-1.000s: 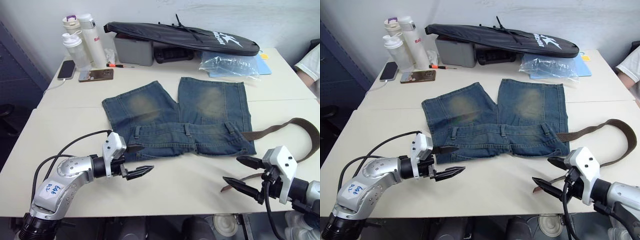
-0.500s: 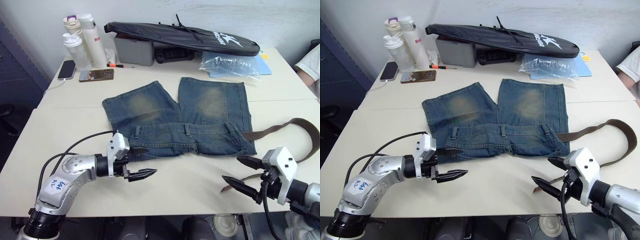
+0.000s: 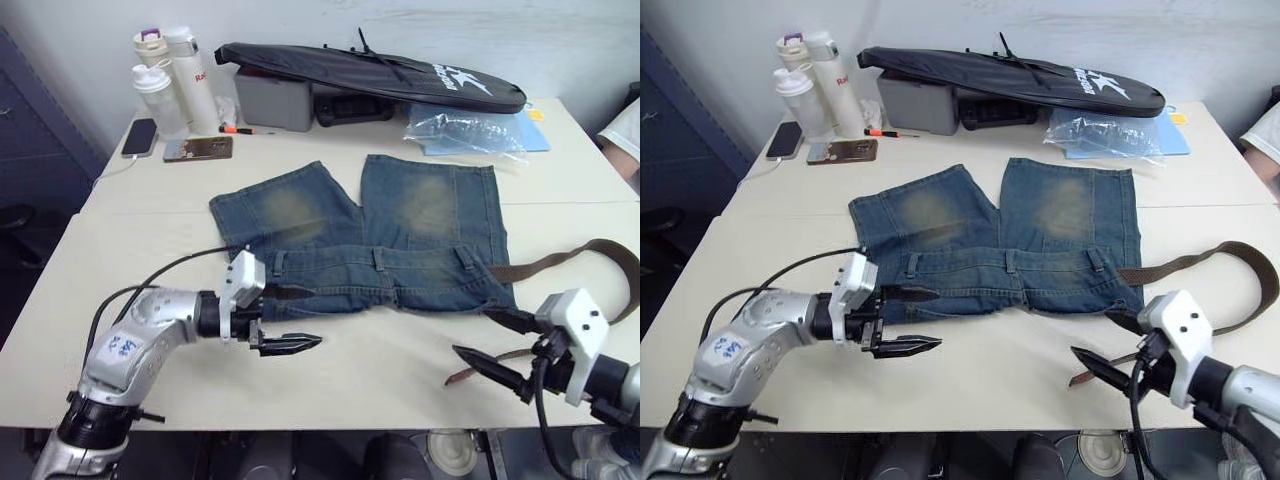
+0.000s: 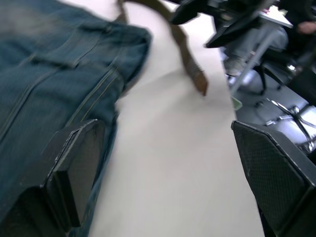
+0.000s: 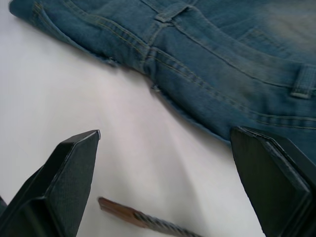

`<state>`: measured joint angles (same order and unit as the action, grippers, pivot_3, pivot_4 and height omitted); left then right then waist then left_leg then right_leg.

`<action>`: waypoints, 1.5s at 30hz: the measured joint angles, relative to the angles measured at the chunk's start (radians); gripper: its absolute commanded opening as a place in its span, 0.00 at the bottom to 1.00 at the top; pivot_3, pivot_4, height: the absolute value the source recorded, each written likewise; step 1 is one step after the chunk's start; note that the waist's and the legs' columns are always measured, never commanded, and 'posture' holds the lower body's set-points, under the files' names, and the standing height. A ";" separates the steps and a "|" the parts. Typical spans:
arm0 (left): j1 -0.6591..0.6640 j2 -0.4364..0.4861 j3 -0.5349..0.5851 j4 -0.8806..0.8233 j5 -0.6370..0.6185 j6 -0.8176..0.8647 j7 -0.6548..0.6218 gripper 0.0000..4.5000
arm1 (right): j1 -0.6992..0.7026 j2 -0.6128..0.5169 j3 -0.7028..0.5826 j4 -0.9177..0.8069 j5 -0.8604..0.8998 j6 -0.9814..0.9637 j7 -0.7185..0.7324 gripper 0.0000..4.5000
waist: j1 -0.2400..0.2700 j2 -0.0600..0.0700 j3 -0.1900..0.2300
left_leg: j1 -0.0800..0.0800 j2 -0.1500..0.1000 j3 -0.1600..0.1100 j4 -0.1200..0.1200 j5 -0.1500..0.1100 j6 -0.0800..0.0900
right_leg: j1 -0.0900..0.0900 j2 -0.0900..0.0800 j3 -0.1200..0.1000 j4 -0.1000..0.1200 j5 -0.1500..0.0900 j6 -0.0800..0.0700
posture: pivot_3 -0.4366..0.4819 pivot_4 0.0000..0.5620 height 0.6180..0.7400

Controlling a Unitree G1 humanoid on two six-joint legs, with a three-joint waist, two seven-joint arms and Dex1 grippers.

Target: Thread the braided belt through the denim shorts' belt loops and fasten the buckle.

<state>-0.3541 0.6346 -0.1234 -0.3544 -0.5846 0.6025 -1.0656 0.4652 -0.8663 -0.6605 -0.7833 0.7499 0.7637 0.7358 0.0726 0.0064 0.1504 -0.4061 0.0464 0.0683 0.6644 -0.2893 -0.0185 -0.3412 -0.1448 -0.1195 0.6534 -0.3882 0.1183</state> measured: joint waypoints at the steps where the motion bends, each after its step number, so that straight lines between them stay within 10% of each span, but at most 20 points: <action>1: -0.025 0.000 -0.013 0.008 0.000 -0.003 -0.019 1.00 | 0.013 -0.008 -0.022 -0.003 0.002 0.005 0.008 0.99 | 0.000 0.000 0.000 | 0.000 0.000 0.000 0.000 0.000 0.000 | 0.000 0.000 0.000 0.000 0.000 0.000 | 0.48 0.27 0.23; 12: -0.423 -0.094 -0.206 0.219 0.045 -0.025 -0.285 1.00 | 0.182 -0.136 -0.238 -0.025 -0.079 0.040 0.207 0.99 | -0.010 -0.001 0.000 | 0.001 0.002 0.001 -0.001 0.001 -0.001 | 0.000 0.007 0.002 -0.001 0.000 0.000 | 0.48 0.27 0.23; 25: -0.343 -0.060 -0.207 0.199 0.159 -0.020 -0.178 1.00 | -0.066 -0.332 0.293 0.245 -0.396 -0.252 0.307 0.99 | -0.020 -0.002 0.001 | 0.001 0.002 0.000 0.000 0.002 -0.002 | 0.001 0.007 0.004 0.000 0.000 0.000 | 0.48 0.27 0.23; 36: -0.294 -0.116 -0.129 0.152 0.159 0.041 0.016 1.00 | -0.165 -0.303 0.438 0.385 -0.486 -0.355 0.323 0.03 | -0.019 -0.002 0.001 | 0.001 0.001 -0.001 0.002 0.003 -0.002 | 0.001 0.006 0.003 0.001 0.000 0.000 | 0.48 0.27 0.23; 45: -0.295 -0.276 -0.039 0.214 0.090 0.032 0.089 1.00 | -0.370 -0.224 0.255 0.410 -0.161 -0.112 0.345 0.01 | -0.020 -0.002 0.001 | 0.001 0.002 -0.002 0.004 0.003 -0.002 | 0.001 0.006 0.003 0.003 0.000 0.000 | 0.48 0.27 0.23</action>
<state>-0.6486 0.3584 -0.1628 -0.1402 -0.4945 0.6343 -0.9767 0.0954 -1.0903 -0.4055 -0.3733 0.5889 0.6522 1.0808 0.0525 0.0048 0.1515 -0.4055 0.0481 0.0661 0.6684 -0.2859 -0.0208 -0.3399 -0.1388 -0.1166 0.6569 -0.3879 0.1188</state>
